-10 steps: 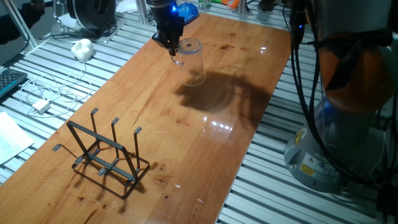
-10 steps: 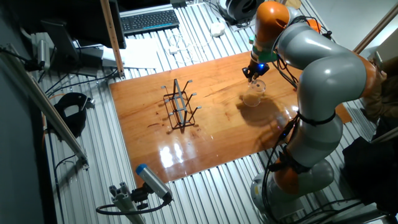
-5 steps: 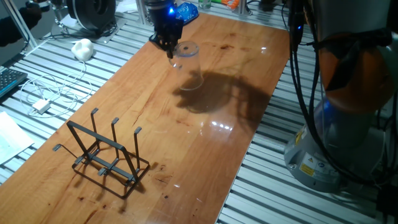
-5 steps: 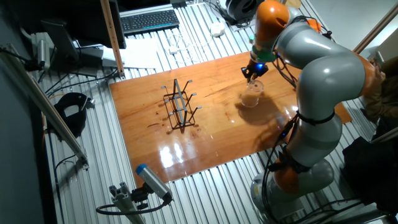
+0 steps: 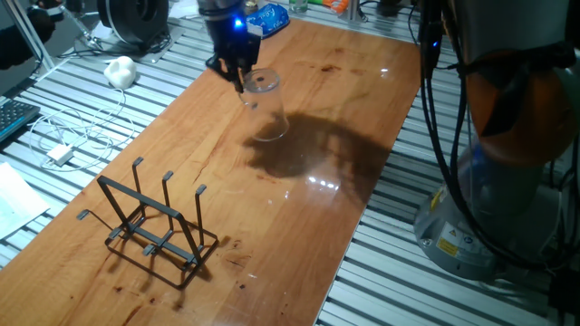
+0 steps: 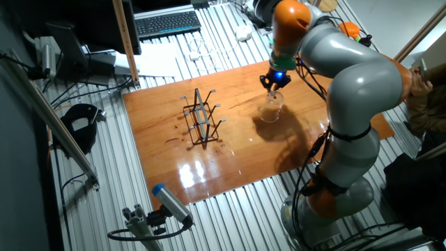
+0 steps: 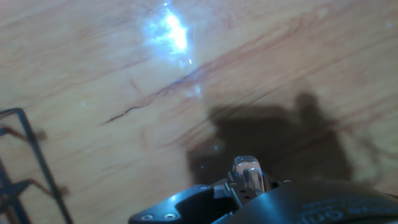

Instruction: Put the cup on the cup rack

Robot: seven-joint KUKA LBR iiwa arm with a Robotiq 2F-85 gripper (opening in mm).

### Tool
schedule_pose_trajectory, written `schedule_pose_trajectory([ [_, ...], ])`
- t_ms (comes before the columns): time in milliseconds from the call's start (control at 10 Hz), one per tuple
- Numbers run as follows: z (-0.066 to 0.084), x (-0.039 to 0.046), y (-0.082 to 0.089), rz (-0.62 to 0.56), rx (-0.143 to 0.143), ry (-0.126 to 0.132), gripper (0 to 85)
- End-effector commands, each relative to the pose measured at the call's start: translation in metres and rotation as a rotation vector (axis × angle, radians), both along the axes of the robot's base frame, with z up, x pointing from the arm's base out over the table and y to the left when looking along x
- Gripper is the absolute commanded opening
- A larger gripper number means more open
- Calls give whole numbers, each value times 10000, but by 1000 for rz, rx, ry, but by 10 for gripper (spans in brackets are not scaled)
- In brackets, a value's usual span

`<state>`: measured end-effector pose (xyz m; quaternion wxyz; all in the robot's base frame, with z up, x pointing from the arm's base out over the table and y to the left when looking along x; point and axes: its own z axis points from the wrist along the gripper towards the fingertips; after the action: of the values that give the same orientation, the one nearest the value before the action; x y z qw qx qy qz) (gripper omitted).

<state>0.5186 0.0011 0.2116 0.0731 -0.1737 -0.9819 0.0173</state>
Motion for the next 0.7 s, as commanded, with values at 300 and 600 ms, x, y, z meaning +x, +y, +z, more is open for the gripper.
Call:
schedule_pose_trajectory([
  [300, 158, -40, 890, -74, 5, 35, 0],
  [600, 233, -55, 1080, -145, 26, 42, 0],
])
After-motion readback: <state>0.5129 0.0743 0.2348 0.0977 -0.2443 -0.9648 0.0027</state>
